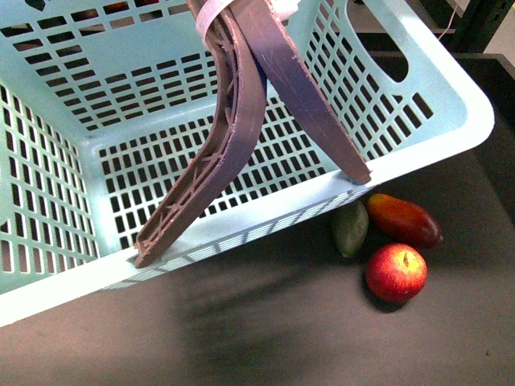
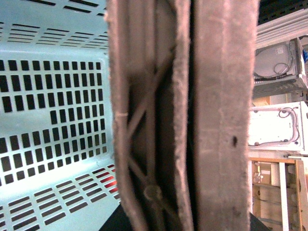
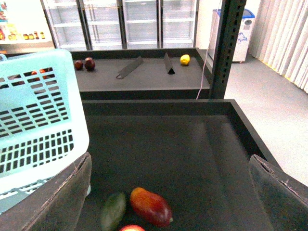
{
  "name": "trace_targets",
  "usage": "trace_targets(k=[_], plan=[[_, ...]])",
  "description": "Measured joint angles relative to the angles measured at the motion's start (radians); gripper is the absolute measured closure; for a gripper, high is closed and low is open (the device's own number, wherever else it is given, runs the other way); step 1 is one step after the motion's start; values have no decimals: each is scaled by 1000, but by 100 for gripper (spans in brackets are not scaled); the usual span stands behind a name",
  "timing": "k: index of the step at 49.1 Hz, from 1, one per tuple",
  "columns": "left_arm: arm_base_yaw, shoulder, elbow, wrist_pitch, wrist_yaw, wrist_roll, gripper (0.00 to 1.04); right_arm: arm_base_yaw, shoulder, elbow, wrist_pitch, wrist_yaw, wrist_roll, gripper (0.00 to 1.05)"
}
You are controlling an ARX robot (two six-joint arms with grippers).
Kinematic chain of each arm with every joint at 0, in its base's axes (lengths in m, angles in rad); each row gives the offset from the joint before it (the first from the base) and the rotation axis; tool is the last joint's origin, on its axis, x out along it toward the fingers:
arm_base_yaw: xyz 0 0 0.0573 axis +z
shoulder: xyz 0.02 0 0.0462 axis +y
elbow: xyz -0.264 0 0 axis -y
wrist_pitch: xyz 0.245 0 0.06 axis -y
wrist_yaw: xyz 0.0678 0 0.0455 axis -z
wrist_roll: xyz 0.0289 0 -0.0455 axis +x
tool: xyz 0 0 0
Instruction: Pick apple with right arm and hold basket with left
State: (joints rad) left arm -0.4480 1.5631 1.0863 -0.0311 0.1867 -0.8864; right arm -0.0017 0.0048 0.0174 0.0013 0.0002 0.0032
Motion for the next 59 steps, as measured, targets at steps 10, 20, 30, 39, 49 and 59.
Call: trace_targets(k=[10, 20, 30, 39, 49, 59], plan=[[-3, 0, 7, -2, -5, 27, 90, 0, 0, 0, 0, 0, 0, 9], [-4, 0, 8, -2, 4, 28, 90, 2, 6, 3, -8, 7, 10, 9], [-6, 0, 11, -2, 0, 31, 90, -88, 441, 171, -350, -59, 316, 9], [-5, 0, 11, -2, -2, 31, 90, -203, 969, 177, 136, -161, 135, 9], [-7, 0, 11, -2, -1, 31, 90, -94, 1591, 267, 559, -89, -54, 9], [-5, 0, 12, -2, -6, 32, 90, -76, 1855, 334, 627, -126, -143, 9]])
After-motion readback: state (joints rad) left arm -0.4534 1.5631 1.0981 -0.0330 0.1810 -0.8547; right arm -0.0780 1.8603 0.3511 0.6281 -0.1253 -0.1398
